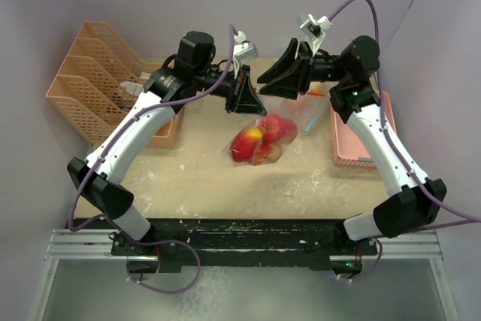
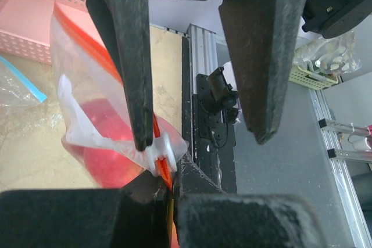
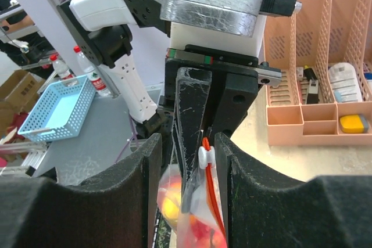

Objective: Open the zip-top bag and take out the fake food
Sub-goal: Unzip the zipper food storage bag.

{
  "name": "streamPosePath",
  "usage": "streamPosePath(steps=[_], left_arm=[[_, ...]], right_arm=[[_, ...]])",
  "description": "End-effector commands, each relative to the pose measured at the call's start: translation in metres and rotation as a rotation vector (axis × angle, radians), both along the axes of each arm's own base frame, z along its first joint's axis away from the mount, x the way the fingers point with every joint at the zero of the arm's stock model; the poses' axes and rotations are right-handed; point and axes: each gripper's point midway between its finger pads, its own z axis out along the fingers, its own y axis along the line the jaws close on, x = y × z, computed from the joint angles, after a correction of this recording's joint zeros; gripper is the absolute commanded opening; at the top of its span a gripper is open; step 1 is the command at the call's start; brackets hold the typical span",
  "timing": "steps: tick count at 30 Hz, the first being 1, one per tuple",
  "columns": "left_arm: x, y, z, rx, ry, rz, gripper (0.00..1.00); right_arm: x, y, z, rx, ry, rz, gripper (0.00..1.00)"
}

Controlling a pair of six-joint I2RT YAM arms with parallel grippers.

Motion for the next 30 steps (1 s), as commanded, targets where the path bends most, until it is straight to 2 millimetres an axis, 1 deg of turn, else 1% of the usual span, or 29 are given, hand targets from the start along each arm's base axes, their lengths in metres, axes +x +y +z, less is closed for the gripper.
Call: streamPosePath(steps=[1,6,11,15,20,23,27,30], left_arm=[[-0.017,0.009,0.047,-0.095,-0.132,-0.037,0.00],[-0.018,0.010,0.048,-0.093,-0.134,-0.036,0.00],[-0.018,0.011,0.048,-0.091,-0.137,-0.029,0.00],[-0.019,0.012,0.050,-0.092,-0.141,-0.025,0.00],[-0.019,0.012,0.050,-0.092,-0.145,-0.021,0.00],[-0.018,0.012,0.051,-0.093,-0.149,-0.016,0.00],[-0.017,0.012,0.053,-0.097,-0.156,-0.010,0.00],[-0.016,0.012,0.055,-0.099,-0.165,-0.001,0.00]], right_arm=[[-0.007,0.005,0.007,0.012,-0.033,0.033,0.43],[-0.003,0.007,0.005,0.012,-0.023,0.031,0.42],[-0.001,0.008,0.001,0.007,-0.009,0.034,0.36],[-0.001,0.009,-0.003,0.005,0.000,0.033,0.33],[0.000,0.009,-0.004,0.004,0.001,0.033,0.18],[-0.001,0.009,-0.005,0.004,0.004,0.033,0.12],[-0.001,0.009,-0.007,0.001,0.009,0.034,0.01],[-0.001,0.008,-0.007,0.000,0.013,0.033,0.00]])
